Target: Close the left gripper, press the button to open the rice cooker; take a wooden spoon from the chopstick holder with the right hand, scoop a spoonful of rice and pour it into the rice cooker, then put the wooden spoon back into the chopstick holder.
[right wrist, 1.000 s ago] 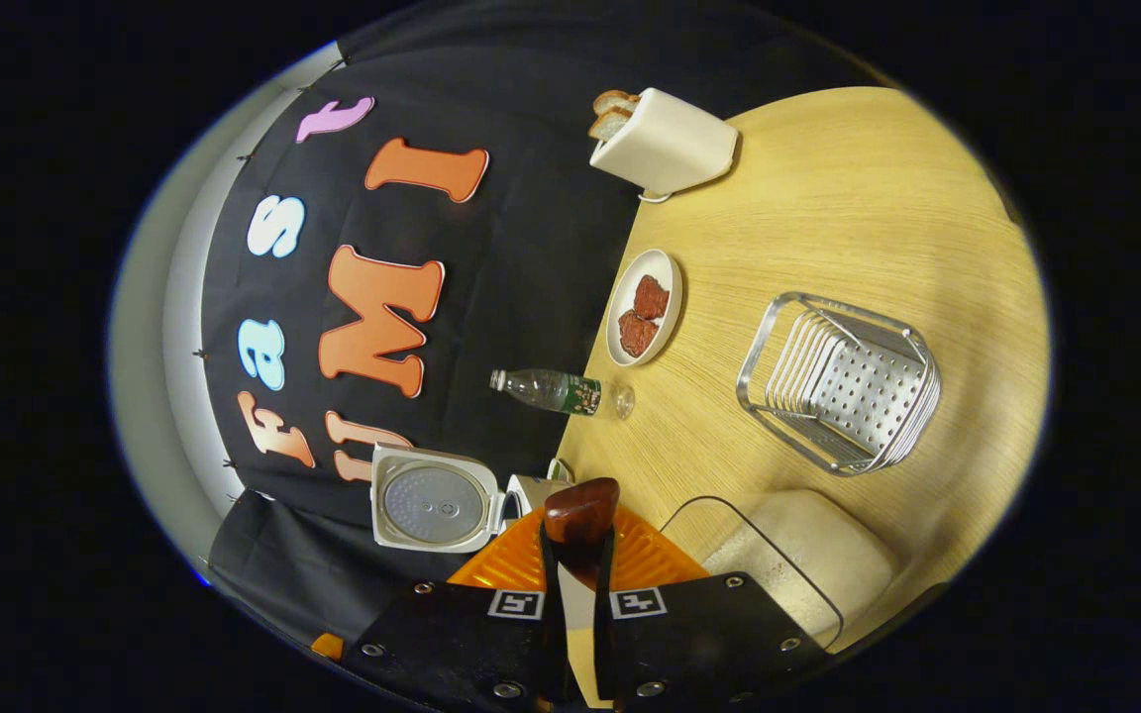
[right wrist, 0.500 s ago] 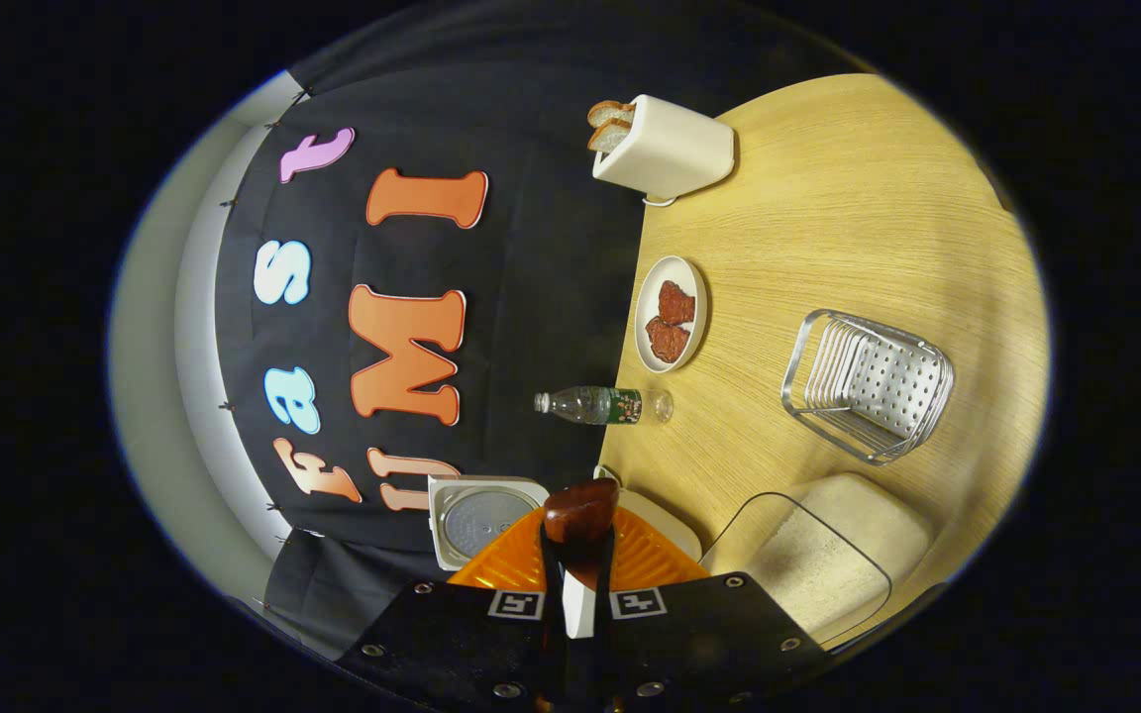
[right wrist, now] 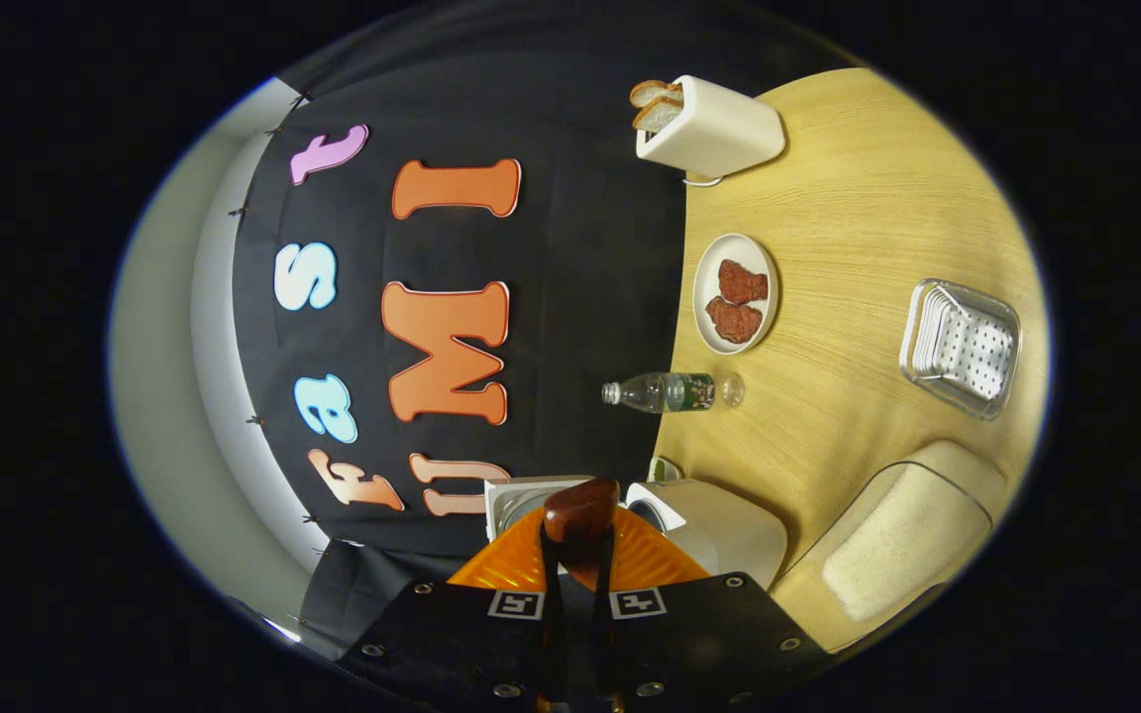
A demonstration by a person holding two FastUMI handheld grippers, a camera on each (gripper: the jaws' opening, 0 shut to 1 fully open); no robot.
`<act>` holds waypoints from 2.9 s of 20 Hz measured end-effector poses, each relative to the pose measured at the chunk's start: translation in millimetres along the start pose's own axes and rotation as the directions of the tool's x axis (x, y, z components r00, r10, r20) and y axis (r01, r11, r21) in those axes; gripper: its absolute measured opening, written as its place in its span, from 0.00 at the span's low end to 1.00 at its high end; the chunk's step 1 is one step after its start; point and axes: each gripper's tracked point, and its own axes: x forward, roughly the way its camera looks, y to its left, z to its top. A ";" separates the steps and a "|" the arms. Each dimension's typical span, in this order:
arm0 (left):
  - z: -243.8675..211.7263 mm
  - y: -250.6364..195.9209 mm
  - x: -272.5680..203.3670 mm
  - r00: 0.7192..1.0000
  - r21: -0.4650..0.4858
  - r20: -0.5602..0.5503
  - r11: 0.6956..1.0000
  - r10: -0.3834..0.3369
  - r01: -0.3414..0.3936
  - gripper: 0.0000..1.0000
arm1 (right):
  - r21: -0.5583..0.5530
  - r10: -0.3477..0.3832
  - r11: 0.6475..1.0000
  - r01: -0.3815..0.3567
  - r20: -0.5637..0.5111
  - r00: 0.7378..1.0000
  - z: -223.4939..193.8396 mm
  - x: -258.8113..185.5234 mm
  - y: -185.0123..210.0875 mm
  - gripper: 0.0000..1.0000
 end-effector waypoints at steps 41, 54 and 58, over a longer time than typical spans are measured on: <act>-23.7 51.8 -7.5 1.000 -0.034 -0.014 0.999 0.005 -0.006 1.00 | -0.616 0.071 0.787 -0.023 0.052 0.996 -97.2 190.7 128.0 0.10; -28.7 53.3 -6.1 1.000 -0.039 -0.020 0.999 0.005 -0.006 1.00 | -0.731 0.122 0.680 -0.057 0.036 0.992 -105.2 191.0 146.7 0.10; -29.6 55.8 -3.4 1.000 -0.039 -0.024 0.999 0.009 -0.010 1.00 | -0.775 0.136 0.629 -0.065 0.028 0.990 -108.5 190.8 150.4 0.10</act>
